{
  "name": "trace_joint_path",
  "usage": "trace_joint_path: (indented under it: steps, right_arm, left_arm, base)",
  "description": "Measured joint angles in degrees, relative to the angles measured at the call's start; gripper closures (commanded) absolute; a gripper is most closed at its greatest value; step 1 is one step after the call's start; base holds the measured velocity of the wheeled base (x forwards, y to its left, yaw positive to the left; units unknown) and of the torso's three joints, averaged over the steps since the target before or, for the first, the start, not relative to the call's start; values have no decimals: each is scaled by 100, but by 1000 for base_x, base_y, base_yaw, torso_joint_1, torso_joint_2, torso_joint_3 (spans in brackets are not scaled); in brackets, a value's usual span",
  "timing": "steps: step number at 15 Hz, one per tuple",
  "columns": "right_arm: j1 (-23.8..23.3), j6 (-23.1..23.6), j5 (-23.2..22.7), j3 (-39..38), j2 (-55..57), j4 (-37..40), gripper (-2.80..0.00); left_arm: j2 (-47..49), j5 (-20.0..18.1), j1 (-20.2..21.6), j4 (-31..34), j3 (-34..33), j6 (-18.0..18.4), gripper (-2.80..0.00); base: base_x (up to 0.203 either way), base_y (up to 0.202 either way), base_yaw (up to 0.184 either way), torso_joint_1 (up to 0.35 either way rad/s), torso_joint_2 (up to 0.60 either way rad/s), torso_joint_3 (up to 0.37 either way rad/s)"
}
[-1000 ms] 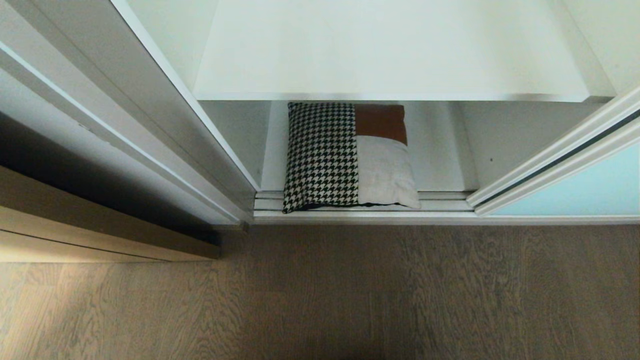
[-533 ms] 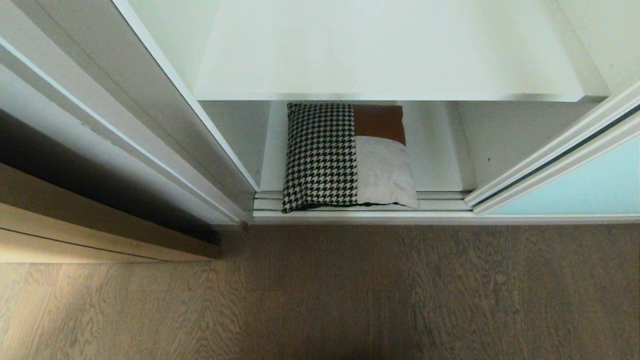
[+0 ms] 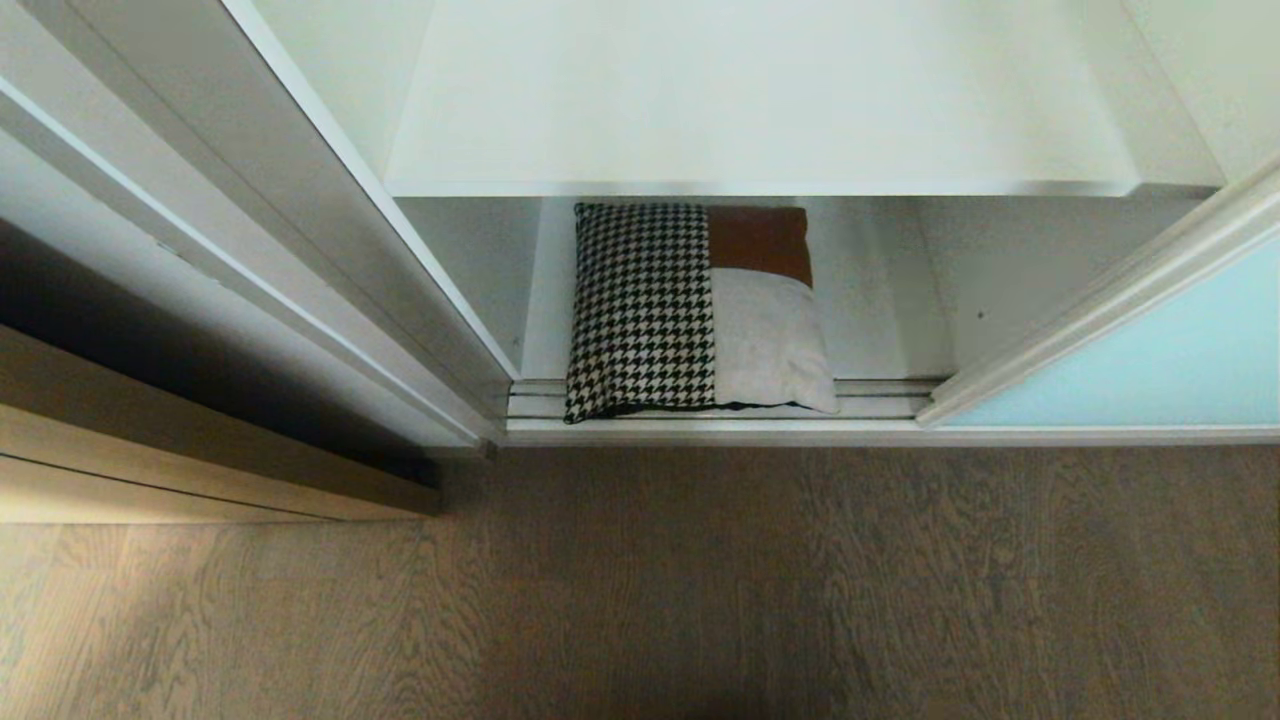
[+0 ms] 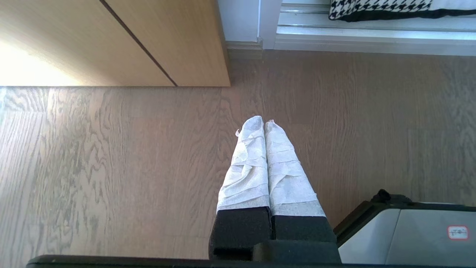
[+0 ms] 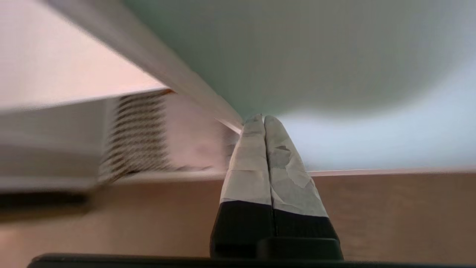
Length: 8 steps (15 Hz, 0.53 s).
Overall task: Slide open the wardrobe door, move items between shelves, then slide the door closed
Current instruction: Close the door
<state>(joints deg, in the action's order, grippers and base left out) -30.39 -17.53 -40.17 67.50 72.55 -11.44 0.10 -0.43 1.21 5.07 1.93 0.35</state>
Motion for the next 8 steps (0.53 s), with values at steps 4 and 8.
trace_joint_path:
  steps: [4, 8]
  right_arm:
    - [802, 26, 117, -41, -265, 164, 0]
    - [2517, 266, 941, -242, -401, 210, 0]
  left_arm:
    - [0, -1, 0, 0, 0, -2, 0]
    - [0, 0, 0, 0, 0, -5, 0]
  base:
    - [0, 0, 0, 0, 0, 0]
    - [0, 0, 0, 0, 0, 0]
